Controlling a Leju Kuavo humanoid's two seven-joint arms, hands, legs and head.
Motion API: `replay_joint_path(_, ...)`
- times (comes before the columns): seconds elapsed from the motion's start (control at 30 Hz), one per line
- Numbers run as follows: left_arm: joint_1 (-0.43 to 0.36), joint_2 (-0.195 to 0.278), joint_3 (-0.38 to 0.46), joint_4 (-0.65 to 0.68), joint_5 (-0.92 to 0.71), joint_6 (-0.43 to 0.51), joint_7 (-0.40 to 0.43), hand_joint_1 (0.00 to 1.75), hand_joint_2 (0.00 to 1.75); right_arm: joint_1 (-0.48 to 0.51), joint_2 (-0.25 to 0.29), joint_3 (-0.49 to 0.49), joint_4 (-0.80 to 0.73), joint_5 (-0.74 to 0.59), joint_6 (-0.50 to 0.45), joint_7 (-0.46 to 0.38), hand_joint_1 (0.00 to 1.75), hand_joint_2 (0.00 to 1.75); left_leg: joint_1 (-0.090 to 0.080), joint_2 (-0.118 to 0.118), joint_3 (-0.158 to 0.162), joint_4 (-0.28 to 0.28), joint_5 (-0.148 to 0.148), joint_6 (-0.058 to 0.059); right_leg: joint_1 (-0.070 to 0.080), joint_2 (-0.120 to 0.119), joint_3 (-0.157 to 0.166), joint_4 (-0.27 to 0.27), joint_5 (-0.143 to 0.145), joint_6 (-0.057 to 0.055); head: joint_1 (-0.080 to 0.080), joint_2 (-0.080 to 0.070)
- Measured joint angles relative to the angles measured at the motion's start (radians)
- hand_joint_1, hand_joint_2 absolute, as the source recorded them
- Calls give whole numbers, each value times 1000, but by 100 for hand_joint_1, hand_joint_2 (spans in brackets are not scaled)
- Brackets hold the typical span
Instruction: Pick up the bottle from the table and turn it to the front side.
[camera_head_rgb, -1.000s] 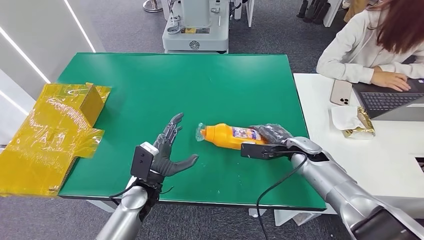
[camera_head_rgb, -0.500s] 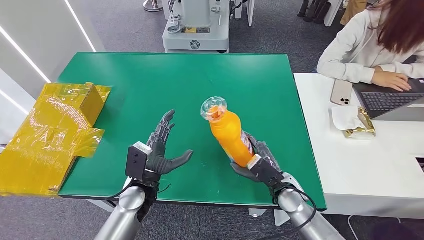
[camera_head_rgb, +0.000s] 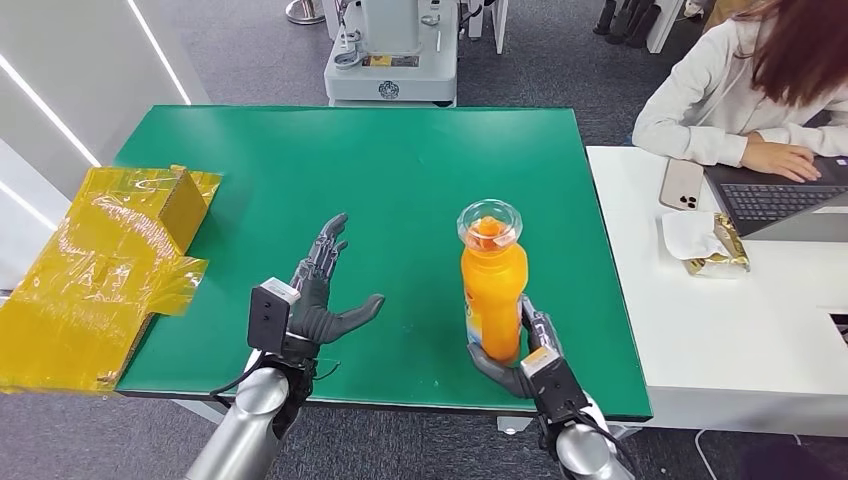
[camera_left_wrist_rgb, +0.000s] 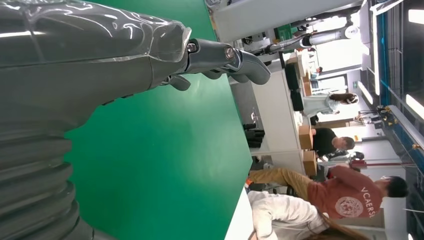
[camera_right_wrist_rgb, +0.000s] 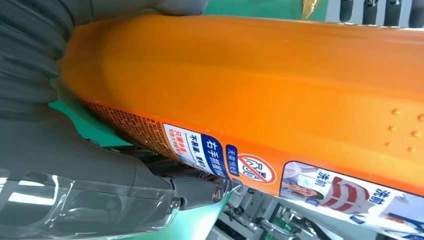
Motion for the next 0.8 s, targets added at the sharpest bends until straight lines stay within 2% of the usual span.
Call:
replay_joint_path(0.2, -2, 0, 0, 0, 0, -6, 0, 0, 175, 7, 4, -5, -9, 0, 0, 0, 175, 175, 0, 0, 0, 0, 0, 0, 0, 0, 0, 0, 0, 0, 0, 0)
replay_joint_path(0.37, -30, 3, 0, 8, 23, -92, 20, 0, 175, 5, 17, -21, 4, 3, -1, -5, 175, 175, 0, 0, 0, 0, 0, 0, 0, 0, 0, 0, 0, 0, 0, 0)
replay_joint_path(0.67, -184, 5, -1, 23, 159, -307, 143, 0, 175, -104, 83, -32, 109, 52, 4, -3, 175, 175, 0, 0, 0, 0, 3, -2, 0, 0, 0, 0, 2, -1, 0, 0)
replay_joint_path(0.8, -246, 4, -12, 50, 202, -346, 173, 0, 175, -170, 102, -33, 162, 68, 11, -3, 175, 175, 0, 0, 0, 0, 3, -2, 0, 1, 0, 0, 2, -1, 0, 0)
